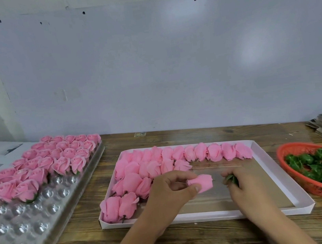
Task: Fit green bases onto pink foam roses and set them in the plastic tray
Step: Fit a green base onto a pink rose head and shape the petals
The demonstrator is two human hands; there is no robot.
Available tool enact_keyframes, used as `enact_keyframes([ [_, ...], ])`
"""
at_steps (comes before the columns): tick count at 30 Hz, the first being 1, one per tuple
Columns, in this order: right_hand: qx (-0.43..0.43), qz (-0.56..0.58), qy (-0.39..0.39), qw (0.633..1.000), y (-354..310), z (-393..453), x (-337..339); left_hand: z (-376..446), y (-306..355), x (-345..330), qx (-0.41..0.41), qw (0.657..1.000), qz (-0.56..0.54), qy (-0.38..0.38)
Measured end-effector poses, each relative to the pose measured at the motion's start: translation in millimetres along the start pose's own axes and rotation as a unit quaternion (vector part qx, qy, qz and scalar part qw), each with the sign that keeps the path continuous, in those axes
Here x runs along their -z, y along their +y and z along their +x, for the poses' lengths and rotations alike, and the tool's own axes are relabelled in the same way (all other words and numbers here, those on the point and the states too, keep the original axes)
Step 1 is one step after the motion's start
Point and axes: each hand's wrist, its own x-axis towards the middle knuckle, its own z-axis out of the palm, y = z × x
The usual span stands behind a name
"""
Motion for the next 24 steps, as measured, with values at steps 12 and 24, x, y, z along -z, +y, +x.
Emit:
enact_keyframes([
  [12, -0.088, 0.161, -0.08, 0.98, -15.4, -1.4, -0.8, -4.9, 2.4, -4.6, -0.007, 1.0, 0.001, -0.027],
  [24, -0.054, 0.277, -0.129, 0.951, -31.6, -12.2, 3.6, -4.5, -1.8, -7.8, -0.007, 1.0, -0.002, 0.01],
])
